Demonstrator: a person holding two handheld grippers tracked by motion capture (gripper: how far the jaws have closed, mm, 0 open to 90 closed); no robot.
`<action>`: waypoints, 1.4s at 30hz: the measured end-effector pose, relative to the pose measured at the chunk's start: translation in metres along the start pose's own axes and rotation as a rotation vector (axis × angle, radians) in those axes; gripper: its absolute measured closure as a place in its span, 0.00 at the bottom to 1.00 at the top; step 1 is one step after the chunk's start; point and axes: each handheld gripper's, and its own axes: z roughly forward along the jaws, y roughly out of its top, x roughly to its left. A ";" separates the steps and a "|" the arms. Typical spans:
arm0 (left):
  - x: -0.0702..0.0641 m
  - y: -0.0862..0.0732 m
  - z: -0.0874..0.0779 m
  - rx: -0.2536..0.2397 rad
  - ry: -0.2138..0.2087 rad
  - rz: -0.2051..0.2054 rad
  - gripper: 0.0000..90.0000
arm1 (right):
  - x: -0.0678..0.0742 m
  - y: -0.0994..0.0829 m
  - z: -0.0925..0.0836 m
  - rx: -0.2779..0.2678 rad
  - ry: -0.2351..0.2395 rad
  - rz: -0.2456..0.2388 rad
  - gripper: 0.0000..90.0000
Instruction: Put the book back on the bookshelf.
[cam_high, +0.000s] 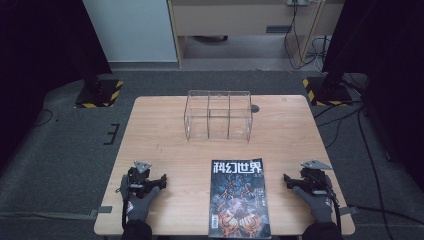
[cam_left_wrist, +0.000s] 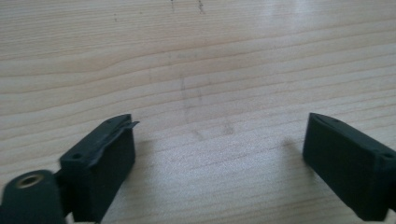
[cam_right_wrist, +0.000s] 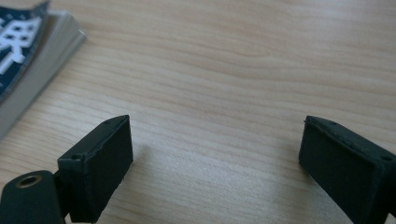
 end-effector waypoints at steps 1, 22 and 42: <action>0.000 0.000 -0.002 -0.011 -0.005 -0.008 0.11 | 0.000 0.001 -0.002 -0.017 0.005 -0.005 0.13; -0.017 0.006 -0.021 -0.076 -0.101 -0.031 0.12 | 0.002 0.012 -0.025 -0.101 0.048 0.034 0.12; -0.056 0.011 -0.032 -0.122 -0.187 0.028 0.12 | 0.029 0.024 -0.039 -0.132 0.103 -0.005 0.14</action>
